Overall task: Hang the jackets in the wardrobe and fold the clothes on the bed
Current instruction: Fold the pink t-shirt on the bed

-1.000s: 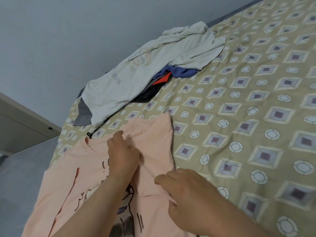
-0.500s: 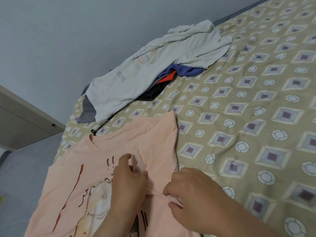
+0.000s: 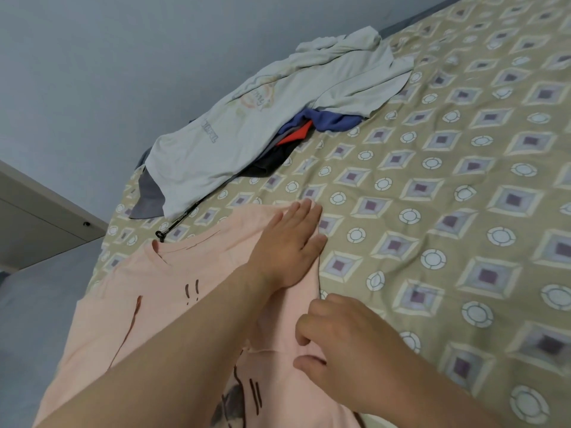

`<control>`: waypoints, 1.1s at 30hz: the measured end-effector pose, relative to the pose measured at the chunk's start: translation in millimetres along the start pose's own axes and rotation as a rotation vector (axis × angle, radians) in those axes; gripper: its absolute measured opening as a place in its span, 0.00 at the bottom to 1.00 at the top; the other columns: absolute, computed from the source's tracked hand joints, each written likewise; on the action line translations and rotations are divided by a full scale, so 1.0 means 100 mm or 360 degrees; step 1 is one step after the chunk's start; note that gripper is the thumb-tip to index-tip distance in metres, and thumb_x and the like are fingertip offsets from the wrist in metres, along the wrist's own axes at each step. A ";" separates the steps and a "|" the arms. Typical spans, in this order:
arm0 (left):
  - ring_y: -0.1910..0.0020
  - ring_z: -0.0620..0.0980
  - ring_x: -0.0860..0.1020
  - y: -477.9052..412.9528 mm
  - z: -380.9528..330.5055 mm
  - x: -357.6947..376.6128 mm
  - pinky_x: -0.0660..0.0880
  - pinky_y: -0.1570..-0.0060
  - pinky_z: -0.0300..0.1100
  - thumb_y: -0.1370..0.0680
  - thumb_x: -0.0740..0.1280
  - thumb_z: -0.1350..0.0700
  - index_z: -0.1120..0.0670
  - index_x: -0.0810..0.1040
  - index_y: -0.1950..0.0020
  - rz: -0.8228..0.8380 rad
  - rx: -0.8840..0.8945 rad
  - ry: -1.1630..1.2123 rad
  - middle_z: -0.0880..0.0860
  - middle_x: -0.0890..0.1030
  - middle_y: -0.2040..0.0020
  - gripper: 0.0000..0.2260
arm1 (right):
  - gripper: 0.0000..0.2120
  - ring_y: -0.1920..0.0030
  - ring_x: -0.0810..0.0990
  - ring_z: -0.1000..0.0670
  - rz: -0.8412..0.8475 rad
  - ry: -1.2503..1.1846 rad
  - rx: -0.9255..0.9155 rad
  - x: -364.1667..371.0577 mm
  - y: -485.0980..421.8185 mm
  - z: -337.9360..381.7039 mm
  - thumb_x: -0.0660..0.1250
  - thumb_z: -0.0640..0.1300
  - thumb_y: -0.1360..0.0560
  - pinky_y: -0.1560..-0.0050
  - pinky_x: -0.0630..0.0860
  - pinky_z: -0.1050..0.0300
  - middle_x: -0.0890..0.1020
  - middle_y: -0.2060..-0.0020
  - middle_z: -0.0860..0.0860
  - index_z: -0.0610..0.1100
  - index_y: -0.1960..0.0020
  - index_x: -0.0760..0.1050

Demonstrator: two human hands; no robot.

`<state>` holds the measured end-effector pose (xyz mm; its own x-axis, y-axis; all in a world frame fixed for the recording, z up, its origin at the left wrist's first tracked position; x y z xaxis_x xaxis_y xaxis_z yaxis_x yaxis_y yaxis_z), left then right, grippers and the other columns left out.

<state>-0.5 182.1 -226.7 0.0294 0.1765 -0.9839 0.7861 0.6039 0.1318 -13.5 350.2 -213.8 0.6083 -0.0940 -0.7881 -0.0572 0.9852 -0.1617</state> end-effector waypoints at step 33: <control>0.24 0.44 0.31 1.84 0.37 0.46 0.28 0.27 0.43 0.23 0.39 0.35 0.50 0.38 0.20 -0.0085 -0.0187 0.0100 0.49 0.37 0.20 0.35 | 0.19 0.72 0.69 0.50 -0.0477 0.0173 0.0373 -0.10 -0.10 -0.16 0.70 0.44 0.27 0.70 0.65 0.54 0.70 0.76 0.52 0.43 0.72 0.67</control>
<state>168.8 272.5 -252.6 -0.0520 0.1878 -0.9808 0.7076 0.7000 0.0965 -31.9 339.2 -213.4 0.4826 -0.3845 -0.7870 0.2999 0.9167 -0.2640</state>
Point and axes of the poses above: each hand's wrist, its own y-axis away from the middle knuckle, its own x-axis out of the palm, z = x × y, the point moved 6 cm from there along -y, towards the middle knuckle
